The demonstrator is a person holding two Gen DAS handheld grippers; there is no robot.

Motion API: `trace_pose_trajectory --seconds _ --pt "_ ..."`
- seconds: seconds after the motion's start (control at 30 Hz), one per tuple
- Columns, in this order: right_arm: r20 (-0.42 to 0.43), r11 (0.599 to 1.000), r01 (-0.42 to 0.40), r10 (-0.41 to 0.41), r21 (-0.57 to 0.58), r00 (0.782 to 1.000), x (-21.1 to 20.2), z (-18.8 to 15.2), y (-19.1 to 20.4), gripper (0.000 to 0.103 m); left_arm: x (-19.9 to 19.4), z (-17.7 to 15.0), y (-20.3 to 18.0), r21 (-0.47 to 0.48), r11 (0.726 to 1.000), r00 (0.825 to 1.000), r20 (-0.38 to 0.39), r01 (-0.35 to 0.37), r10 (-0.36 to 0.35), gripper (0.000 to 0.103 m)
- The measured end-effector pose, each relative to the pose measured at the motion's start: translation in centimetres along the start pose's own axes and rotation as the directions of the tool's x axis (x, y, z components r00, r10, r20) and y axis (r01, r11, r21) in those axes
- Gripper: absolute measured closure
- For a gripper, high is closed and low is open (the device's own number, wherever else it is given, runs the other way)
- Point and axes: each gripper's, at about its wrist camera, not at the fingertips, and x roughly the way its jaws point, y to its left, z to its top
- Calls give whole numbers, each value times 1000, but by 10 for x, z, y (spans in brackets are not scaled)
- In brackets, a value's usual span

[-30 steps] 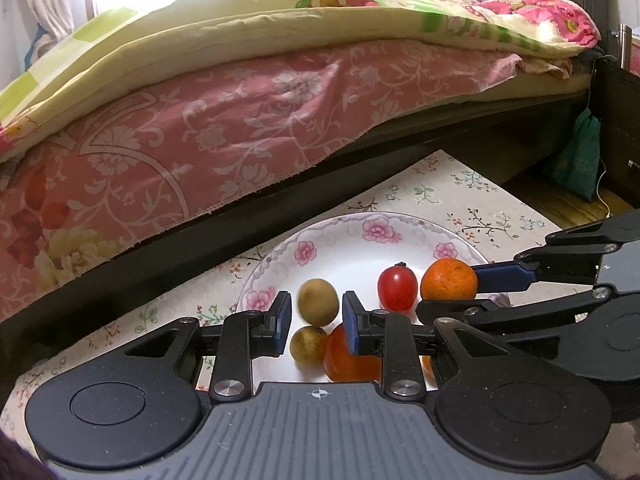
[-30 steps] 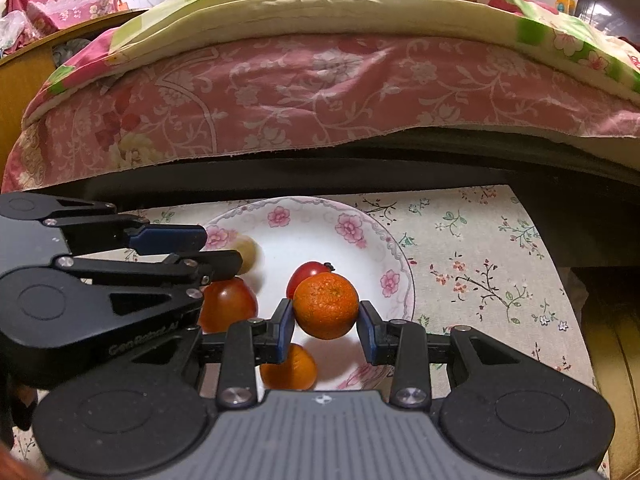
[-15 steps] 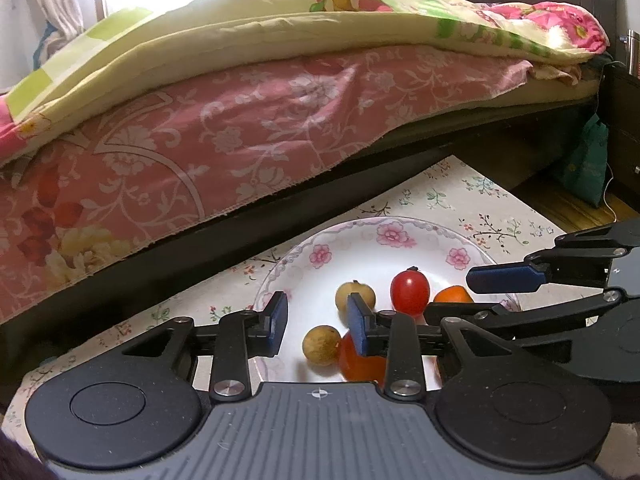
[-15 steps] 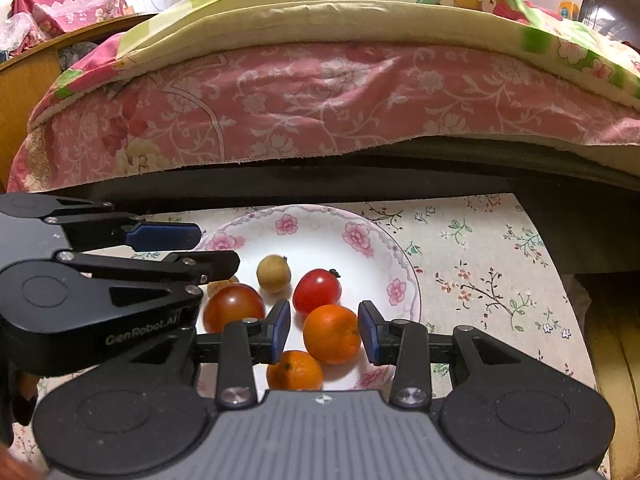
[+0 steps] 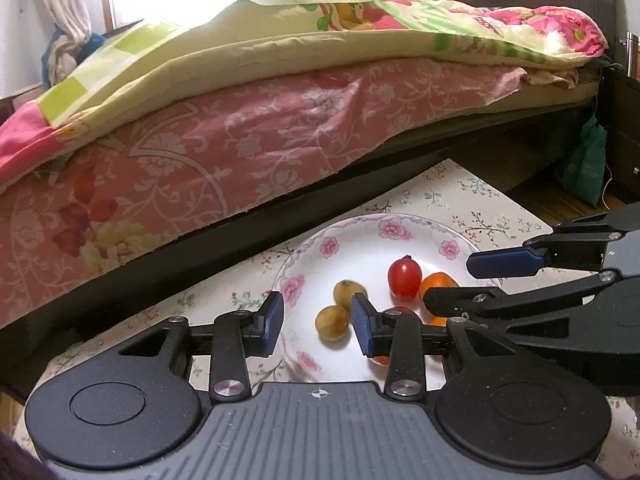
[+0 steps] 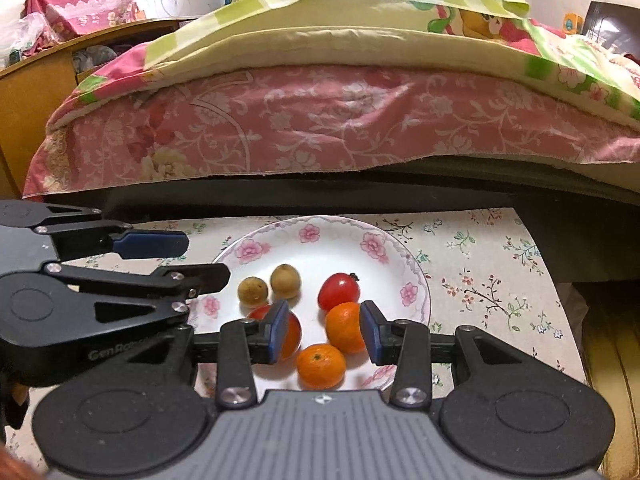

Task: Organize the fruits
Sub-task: 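Lower both grippers over the white bowl and open them to release the fruits, then move both open grippers back to the remaining fruits on the cloth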

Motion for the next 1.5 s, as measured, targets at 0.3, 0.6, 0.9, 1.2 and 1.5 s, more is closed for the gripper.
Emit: trace_pose_trajectory --seconds 0.3,0.6,0.9,1.2,1.5 --pt "-21 1000 -21 21 -2 1000 -28 -12 12 64 -33 -11 -1 -5 1000 1000 -25 0 -1 49" --pt "-79 999 -46 45 0 996 -52 -36 27 64 -61 -33 -6 -19 1000 997 -82 16 -18 47" --pt "-151 997 -69 66 -17 986 -61 -57 44 64 -78 -61 -7 -52 998 987 -158 23 -31 47" --pt "-206 994 -83 68 -65 976 -60 -73 60 64 -83 -80 -5 -67 998 975 -221 21 -35 47" --pt "-212 993 -77 57 -91 976 -53 -74 63 64 -78 -86 -1 -62 998 969 -242 26 -40 41"
